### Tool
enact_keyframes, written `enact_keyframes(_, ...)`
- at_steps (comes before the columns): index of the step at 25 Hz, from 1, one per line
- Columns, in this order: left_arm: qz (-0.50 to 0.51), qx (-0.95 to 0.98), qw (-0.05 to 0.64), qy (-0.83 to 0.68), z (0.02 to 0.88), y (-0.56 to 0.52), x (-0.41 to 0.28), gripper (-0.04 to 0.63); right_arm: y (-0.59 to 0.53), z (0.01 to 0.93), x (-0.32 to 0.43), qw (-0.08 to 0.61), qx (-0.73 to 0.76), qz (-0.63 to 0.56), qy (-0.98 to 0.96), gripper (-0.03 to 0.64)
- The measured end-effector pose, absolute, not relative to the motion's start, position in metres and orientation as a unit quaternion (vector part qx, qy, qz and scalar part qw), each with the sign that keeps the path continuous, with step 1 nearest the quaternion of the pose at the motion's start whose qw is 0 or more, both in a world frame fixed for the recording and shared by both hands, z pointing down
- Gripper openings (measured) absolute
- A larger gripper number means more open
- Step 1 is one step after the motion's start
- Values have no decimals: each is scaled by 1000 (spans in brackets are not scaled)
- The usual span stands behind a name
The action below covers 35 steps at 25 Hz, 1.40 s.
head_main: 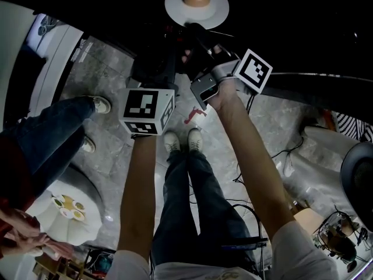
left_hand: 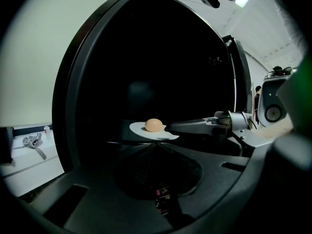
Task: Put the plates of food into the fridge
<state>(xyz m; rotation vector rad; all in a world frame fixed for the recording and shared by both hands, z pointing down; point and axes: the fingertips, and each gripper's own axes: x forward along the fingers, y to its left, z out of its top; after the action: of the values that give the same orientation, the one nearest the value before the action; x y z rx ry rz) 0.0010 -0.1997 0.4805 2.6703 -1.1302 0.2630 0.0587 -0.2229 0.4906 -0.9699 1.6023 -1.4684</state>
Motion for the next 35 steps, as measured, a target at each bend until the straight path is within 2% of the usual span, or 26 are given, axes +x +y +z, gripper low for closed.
enact_keyframes(11, 74, 910, 139, -383, 476, -200, 3, 8, -209, 488, 55, 349, -373, -572, 641, 95)
enact_keyframes(17, 70, 909, 138, -387, 469, -192, -4, 8, -190, 487, 53, 315, -407, -555, 654, 14)
enact_keyframes(23, 78, 907, 124, -395, 469, -188, -14, 8, -175, 485, 65, 277, -462, -499, 678, 11)
enact_keyframes(27, 70, 907, 151, -386, 473, -182, -20, 8, -167, 477, 68, 208, -510, -424, 719, 11)
enact_keyframes(35, 85, 929, 140, -333, 475, -147, -16, 8, -146, 462, 66, 85, -568, -271, 772, 11)
